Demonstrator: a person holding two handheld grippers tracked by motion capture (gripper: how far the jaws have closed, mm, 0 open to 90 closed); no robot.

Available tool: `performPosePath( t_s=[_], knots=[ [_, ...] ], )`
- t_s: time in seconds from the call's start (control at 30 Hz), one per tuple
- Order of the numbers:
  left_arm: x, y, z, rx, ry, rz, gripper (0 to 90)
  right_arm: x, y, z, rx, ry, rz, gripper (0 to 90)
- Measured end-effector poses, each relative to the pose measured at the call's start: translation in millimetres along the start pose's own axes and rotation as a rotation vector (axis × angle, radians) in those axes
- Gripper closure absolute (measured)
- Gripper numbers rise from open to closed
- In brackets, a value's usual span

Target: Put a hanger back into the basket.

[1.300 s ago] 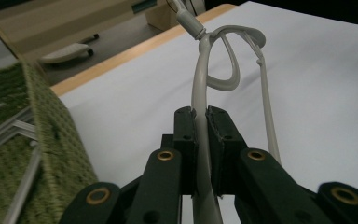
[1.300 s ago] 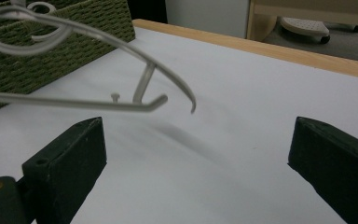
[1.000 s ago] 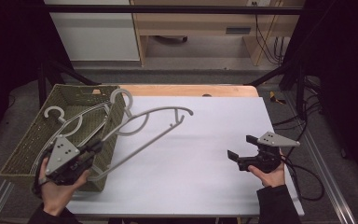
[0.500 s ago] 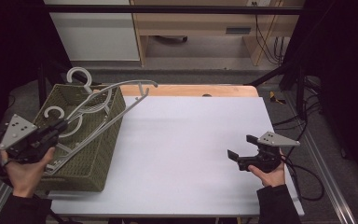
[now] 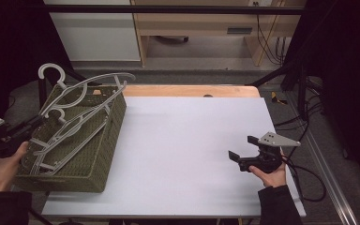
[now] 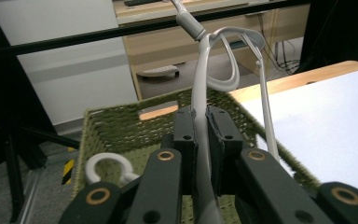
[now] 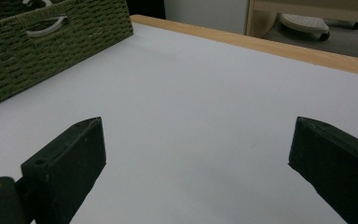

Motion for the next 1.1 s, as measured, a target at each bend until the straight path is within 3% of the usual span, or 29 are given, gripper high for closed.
performPosePath(
  t_s=[0.73,1.1],
  knots=[
    [-5.7,-34.8,-51.9,-0.038,0.034,-0.061,82.3,0.5,-0.4,0.8,-0.001,-0.001,-0.004,4.0],
    [5.1,-47.5,-54.8,-0.025,0.033,-0.110,82.3,1.4,-1.0,0.7,-0.007,0.002,-0.008,4.1]
  ],
)
Point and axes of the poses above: each handheld gripper's, and its own axes: x roughly forward along the jaws, y roughly out of its top, z roughly to its right, the point moved 4 cm from there along x, roughly forward along the jaws, and after that the axes turned 4 degrees about -y, right-handed, at the moved point
